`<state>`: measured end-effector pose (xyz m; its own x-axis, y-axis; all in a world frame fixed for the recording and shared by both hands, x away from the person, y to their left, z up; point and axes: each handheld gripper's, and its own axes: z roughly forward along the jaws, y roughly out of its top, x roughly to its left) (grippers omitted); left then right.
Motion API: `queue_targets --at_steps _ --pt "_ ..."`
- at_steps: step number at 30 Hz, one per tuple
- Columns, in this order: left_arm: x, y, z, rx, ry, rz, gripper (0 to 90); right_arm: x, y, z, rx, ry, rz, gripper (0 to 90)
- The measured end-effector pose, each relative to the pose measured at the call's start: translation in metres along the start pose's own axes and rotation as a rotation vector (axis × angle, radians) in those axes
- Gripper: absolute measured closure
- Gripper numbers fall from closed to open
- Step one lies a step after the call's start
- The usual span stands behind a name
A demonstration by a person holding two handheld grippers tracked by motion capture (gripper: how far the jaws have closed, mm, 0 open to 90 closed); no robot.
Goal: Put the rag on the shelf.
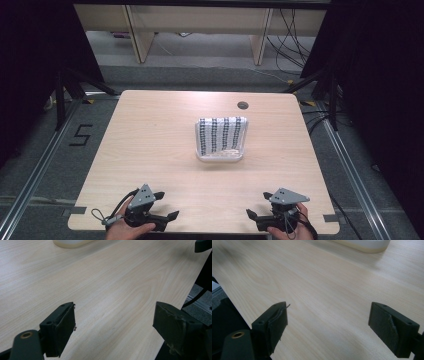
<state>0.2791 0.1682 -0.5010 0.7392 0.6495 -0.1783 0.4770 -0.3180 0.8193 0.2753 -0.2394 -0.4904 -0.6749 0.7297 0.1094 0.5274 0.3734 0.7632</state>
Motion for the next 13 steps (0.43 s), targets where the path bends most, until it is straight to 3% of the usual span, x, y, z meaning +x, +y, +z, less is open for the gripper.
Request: queue_targets --at_steps 2,4,5,7,10,11,13 --pt "0.0008 0.0001 0.0004 0.003 0.000 0.009 17.3 -0.0002 -0.0005 -0.0010 0.006 -0.017 0.002 16.8" --pt "0.0016 0.0001 0.0009 0.005 0.001 0.011 17.3 -0.0009 -0.0005 0.0000 0.006 0.000 0.005 16.8" --pt "0.0012 0.0000 0.0005 0.010 0.010 -0.003 17.3 -0.0014 -0.0004 -0.0003 0.002 -0.005 -0.001 16.8" --pt "0.0023 -0.0008 0.0013 -0.009 0.007 -0.004 17.3 -0.0013 -0.0005 -0.0004 0.002 -0.005 0.004 16.8" --pt "0.0036 0.0006 -0.0009 0.013 0.017 0.003 17.3 -0.0010 -0.0003 -0.0007 -0.008 -0.009 0.008 16.7" --pt "0.0038 0.0005 0.0000 0.003 0.010 -0.010 17.3 0.0009 -0.0003 -0.0008 -0.003 0.005 0.036 16.7" --pt "0.0061 0.0007 -0.0013 0.016 0.018 0.007 17.3 0.0026 -0.0002 -0.0007 0.004 0.006 0.050 16.7"
